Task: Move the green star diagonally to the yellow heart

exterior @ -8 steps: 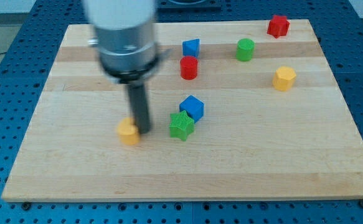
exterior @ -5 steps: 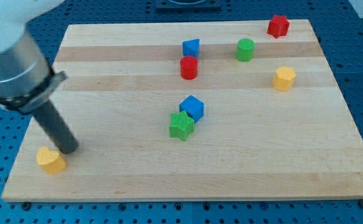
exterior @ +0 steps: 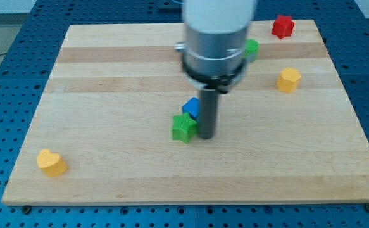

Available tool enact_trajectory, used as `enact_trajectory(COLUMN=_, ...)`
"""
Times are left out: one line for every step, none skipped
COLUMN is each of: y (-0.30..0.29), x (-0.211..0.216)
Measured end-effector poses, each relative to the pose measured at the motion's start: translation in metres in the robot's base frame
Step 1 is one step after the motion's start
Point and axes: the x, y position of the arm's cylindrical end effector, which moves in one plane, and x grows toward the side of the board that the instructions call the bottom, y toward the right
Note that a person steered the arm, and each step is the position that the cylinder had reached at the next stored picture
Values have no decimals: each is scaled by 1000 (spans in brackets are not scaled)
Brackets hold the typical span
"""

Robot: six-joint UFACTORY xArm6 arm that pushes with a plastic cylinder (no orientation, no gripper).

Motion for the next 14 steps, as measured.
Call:
enact_trajectory(y=-70, x=-1)
enact_trajectory(y=-63, x=-19)
enact_trajectory(y=-43, x=-57)
enact_trajectory(y=-74, x=-94)
enact_trajectory(y=-108, x=-71)
enact_trajectory(y=-116, x=-54)
enact_trajectory(y=-108, x=-104)
enact_trajectory(y=-45, x=-84)
enact_trajectory(y=-15, x=-42)
enact_trajectory(y=-68, x=-14)
enact_trajectory(y=-89, x=-19)
enact_trajectory(y=-68, x=-58)
enact_trajectory(y=-99, x=-71)
enact_trajectory(y=-125, x=-51)
